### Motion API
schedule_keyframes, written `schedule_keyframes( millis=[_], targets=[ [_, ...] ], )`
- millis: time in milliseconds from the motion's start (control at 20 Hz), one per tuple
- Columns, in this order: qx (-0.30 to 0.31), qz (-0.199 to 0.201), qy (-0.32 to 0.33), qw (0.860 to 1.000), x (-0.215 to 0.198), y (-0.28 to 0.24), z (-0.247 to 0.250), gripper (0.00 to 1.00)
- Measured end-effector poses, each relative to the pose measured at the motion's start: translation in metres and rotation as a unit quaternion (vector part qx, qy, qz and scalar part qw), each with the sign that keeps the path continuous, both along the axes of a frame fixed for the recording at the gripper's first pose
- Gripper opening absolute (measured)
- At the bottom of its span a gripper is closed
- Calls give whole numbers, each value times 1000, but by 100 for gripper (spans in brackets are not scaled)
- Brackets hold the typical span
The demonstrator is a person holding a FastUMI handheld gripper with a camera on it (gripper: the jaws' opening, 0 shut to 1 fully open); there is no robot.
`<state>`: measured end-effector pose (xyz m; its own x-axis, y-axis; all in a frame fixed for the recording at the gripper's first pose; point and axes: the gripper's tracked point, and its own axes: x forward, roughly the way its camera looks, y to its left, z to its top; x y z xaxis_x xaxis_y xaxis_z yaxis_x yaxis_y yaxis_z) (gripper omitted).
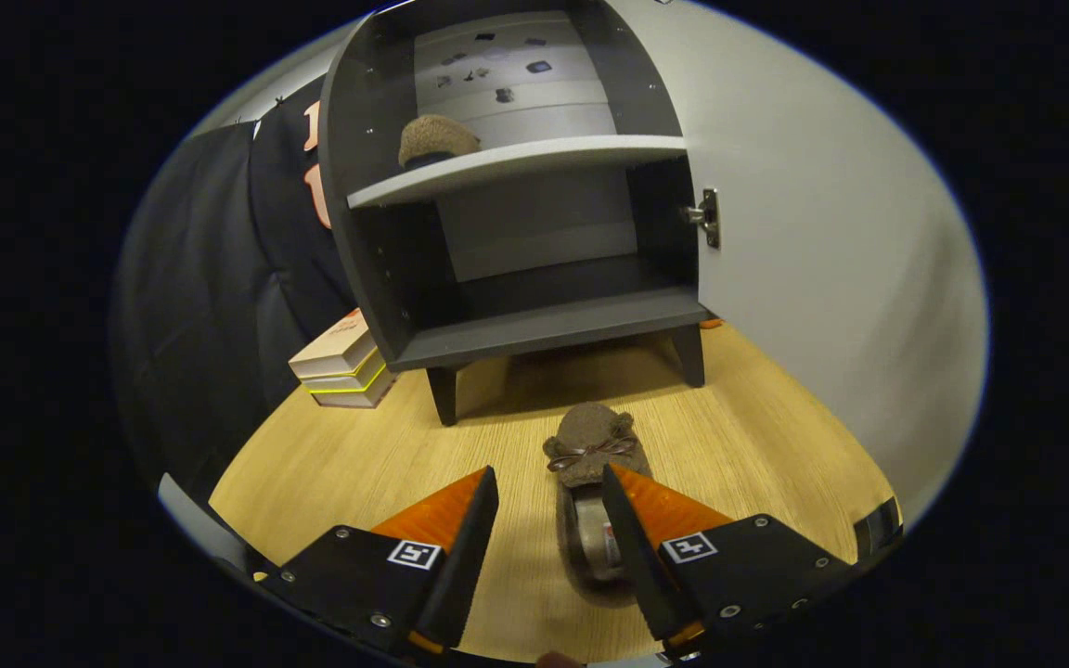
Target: Open the shoe cabinet door, grab the shoes and put them into the shoe cabinet, then close the shoe cabinet door.
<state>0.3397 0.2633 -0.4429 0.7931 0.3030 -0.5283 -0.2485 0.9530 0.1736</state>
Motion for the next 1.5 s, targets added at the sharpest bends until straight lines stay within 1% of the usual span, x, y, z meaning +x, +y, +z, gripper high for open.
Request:
schedule_keyframes(
  millis=[100, 300, 350, 400, 500, 650, 850, 950, 1150, 1350, 1500],
  targets=[
    [-9, 11, 15, 1000, 5, 2, -19, 72],
    [-34, 28, 33, 998, 17, 8, -49, 68],
    [-42, 17, 34, 998, 23, 4, -54, 58],
    [-41, 9, 37, 998, 31, 5, -60, 47],
    [-27, 10, 53, 998, 34, 13, -67, 35],
    [-26, 13, 49, 998, 49, 18, -69, 31],
    [-17, 9, 51, 999, 57, 18, -69, 10],
    [-21, 9, 59, 998, 54, 15, -68, 7],
    [-24, 6, 51, 998, 53, 12, -48, 5],
    [-25, 12, 36, 999, 51, 11, -12, 5],
    [-28, 8, 8, 1000, 52, 8, 29, 5]
  ],
)
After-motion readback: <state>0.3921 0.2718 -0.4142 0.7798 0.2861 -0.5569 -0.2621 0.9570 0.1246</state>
